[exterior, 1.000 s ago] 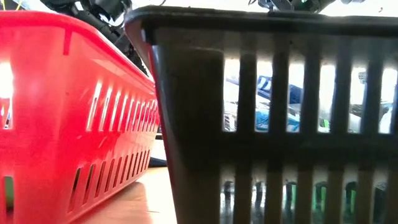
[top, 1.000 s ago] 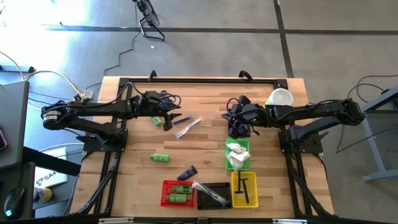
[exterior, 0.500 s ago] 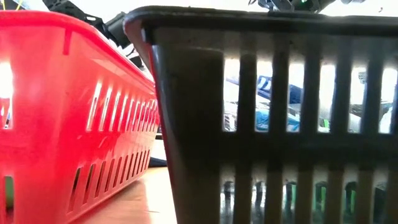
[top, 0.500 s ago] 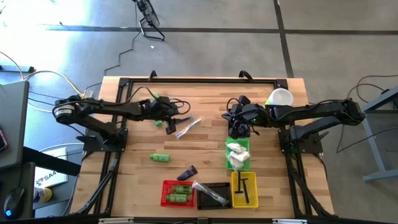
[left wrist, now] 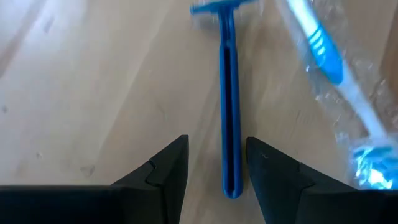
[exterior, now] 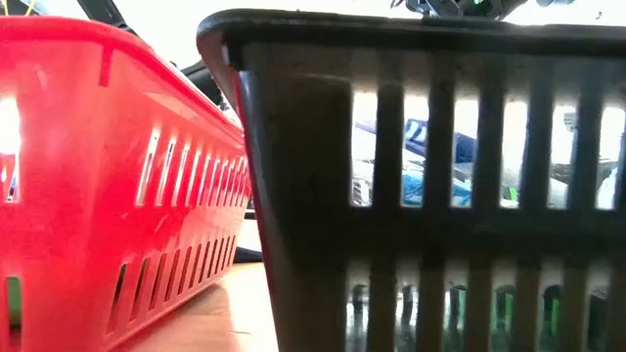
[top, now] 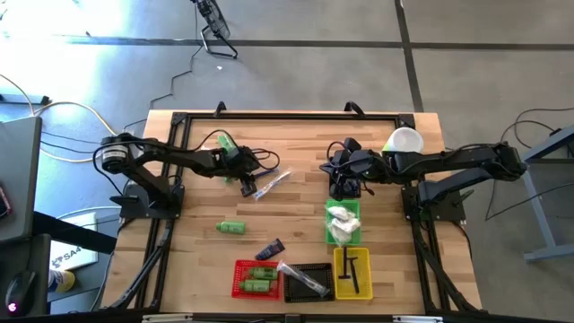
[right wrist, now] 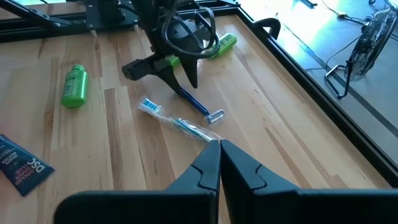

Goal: Pick & Place Travel size toiletries
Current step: Put the blue razor into the yellow bin

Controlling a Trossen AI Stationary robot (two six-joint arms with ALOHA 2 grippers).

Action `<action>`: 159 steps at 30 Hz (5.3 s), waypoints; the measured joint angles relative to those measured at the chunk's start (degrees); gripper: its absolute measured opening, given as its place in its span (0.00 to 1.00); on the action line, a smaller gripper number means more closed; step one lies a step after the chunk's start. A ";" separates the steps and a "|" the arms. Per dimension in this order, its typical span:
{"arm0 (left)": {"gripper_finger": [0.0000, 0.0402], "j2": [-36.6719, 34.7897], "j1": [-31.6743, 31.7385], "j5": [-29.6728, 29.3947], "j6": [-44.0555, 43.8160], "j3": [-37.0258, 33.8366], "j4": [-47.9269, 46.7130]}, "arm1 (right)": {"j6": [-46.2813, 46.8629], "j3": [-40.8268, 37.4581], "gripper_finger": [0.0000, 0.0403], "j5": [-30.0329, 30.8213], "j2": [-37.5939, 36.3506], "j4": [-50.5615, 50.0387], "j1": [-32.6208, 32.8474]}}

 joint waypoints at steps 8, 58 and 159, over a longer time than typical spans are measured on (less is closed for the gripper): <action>0.39 1.17 0.00 0.11 0.32 0.20 -1.56 | -0.02 0.00 0.01 0.00 0.02 -0.02 0.00; 0.08 -5.12 0.62 -0.51 9.82 5.61 0.85 | -1.50 -0.02 0.01 -0.09 -0.26 -0.88 0.02; 0.37 -13.11 5.99 28.09 9.75 11.37 26.83 | -10.51 -0.02 0.08 -10.46 15.38 54.43 -7.16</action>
